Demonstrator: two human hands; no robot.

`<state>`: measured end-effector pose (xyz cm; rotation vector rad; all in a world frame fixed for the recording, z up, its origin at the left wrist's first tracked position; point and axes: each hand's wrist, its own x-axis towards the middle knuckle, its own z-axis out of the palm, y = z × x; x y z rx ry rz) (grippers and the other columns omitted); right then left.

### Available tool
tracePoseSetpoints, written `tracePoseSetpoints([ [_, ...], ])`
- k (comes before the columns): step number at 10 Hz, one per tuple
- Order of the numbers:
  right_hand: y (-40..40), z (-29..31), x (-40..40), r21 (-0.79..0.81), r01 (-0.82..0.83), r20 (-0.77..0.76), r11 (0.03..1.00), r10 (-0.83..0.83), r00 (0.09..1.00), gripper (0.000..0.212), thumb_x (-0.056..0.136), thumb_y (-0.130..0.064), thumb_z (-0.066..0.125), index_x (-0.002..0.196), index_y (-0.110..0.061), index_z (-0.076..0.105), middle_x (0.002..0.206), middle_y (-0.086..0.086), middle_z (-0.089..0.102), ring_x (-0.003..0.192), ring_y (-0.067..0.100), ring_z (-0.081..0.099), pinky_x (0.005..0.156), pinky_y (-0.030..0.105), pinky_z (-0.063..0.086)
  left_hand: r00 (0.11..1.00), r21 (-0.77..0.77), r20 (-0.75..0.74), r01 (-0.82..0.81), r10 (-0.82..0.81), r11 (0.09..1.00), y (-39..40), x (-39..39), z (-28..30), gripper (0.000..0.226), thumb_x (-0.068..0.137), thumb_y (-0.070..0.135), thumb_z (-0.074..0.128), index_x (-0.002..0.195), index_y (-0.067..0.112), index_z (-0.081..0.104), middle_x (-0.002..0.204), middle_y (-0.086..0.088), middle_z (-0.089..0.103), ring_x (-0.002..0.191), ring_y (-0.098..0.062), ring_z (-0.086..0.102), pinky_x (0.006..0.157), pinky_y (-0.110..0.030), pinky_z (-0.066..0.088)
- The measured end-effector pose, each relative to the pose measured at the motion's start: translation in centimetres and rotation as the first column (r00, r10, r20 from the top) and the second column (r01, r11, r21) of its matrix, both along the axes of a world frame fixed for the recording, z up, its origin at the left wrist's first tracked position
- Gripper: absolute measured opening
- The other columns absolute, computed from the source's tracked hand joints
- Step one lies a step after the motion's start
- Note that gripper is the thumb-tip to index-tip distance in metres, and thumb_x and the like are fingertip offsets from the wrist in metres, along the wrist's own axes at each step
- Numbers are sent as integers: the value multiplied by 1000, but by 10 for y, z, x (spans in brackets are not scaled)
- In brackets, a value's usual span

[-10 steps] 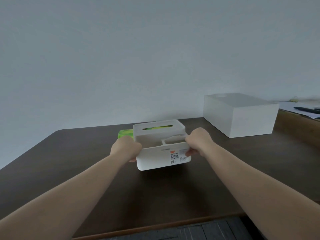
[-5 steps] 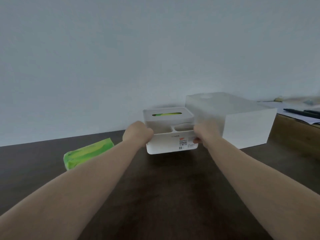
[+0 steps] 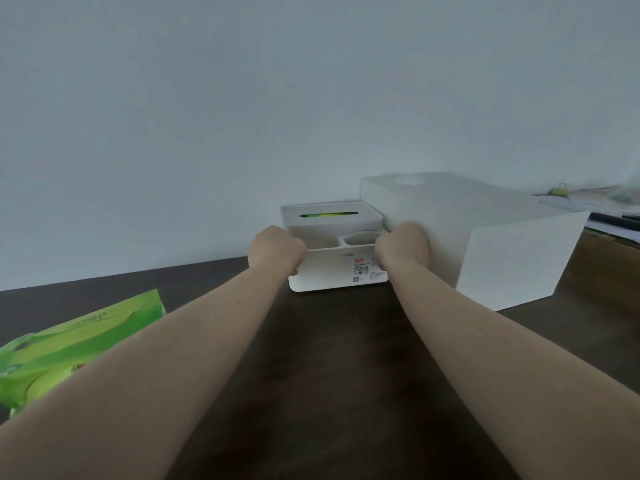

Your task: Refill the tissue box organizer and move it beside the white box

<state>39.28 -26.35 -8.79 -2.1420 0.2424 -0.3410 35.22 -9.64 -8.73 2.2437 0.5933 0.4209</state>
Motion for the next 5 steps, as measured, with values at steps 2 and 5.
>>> tracePoseSetpoints([
  [2,5,-5,-9,-93,20,54,995,-15,998,35,100,-21,40,121,0,58,123,19,63,114,35,60,81,34,45,995,-117,95,11,0,993,0,-8,-15,46,96,30,31,65,4,54,59,-12,65,73,-32,65,59,-29,45],
  [5,-36,5,-92,314,-313,111,896,293,950,18,95,-11,52,108,-12,64,104,10,63,73,17,64,55,27,58,994,-4,109,28,-27,1000,12,-51,-55,36,99,27,35,86,6,61,89,-10,64,80,-22,54,73,-32,40],
])
